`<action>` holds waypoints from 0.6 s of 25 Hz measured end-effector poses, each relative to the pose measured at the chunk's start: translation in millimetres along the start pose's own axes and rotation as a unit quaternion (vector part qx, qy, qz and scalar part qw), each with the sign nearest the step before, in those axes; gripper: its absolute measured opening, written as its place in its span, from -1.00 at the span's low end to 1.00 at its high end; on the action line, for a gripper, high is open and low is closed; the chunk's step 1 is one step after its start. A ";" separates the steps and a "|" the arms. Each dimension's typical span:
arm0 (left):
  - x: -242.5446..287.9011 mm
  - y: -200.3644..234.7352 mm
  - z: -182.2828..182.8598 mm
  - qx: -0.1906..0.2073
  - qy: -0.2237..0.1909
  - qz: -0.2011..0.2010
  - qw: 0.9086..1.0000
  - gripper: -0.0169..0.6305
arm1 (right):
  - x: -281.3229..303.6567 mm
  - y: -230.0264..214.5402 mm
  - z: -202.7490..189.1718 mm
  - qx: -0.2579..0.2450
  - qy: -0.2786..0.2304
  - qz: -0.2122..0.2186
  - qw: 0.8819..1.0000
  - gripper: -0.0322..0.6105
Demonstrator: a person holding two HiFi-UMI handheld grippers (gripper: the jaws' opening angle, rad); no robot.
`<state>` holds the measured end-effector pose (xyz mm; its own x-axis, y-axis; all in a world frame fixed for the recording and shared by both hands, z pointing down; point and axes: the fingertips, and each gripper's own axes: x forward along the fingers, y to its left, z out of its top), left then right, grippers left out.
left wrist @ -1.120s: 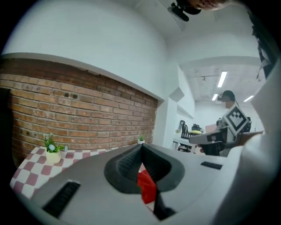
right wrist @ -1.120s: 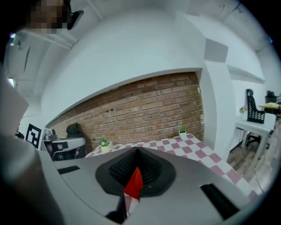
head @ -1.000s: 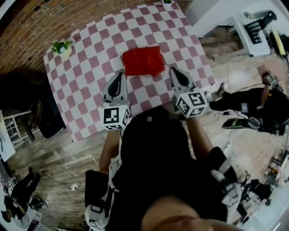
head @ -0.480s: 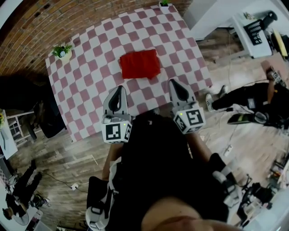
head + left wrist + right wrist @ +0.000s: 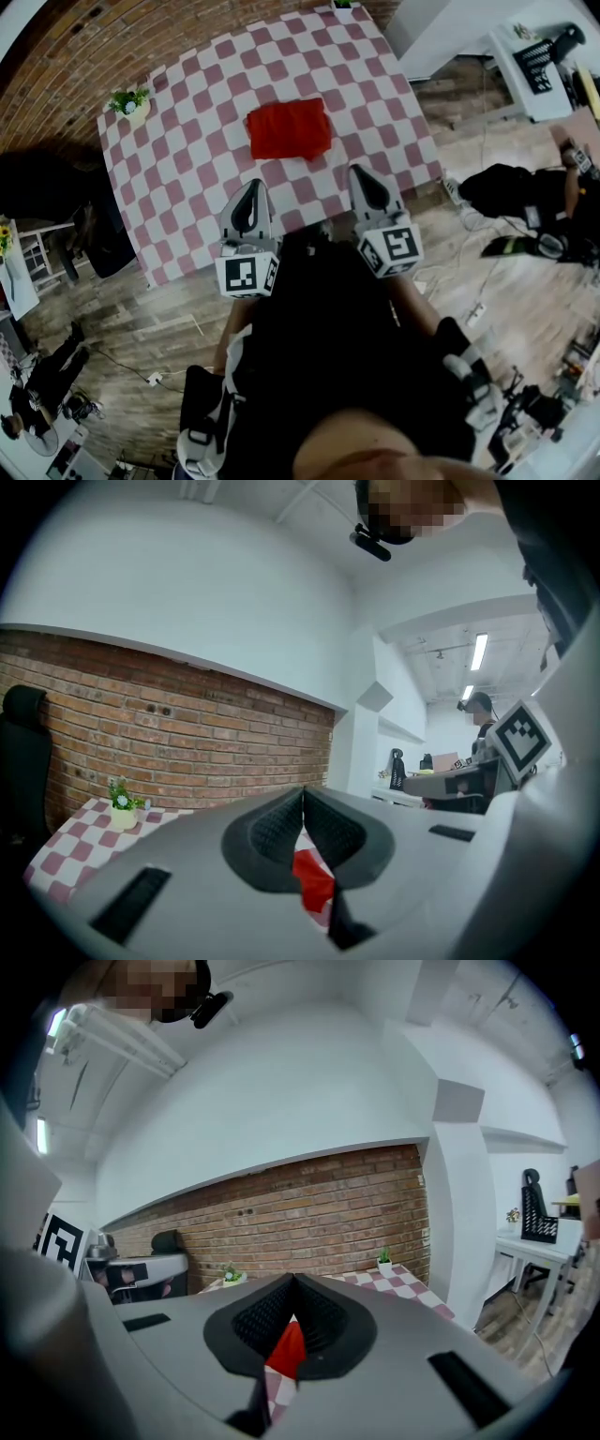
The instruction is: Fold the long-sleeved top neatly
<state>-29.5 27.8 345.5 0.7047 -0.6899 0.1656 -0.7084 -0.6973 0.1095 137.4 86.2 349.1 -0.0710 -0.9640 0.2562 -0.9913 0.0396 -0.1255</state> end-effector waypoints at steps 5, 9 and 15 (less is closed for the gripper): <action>2.2 -0.6 -2.5 0.007 0.002 0.004 1.000 -0.92 | 2.1 -4.1 -0.9 0.001 -0.002 0.003 1.000 -0.88; 4.8 -0.2 0.0 0.005 0.001 0.005 1.000 -0.92 | 3.9 -6.6 -0.1 0.004 -0.004 0.001 1.000 -0.88; 11.0 -4.4 1.3 0.008 0.001 0.000 1.000 -0.92 | 6.9 -11.1 1.8 0.002 -0.006 0.001 1.000 -0.88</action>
<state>-18.6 23.1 345.6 0.7045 -0.6895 0.1683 -0.7078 -0.7002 0.0939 148.2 78.6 350.6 -0.0722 -0.9670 0.2444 -0.9906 0.0410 -0.1304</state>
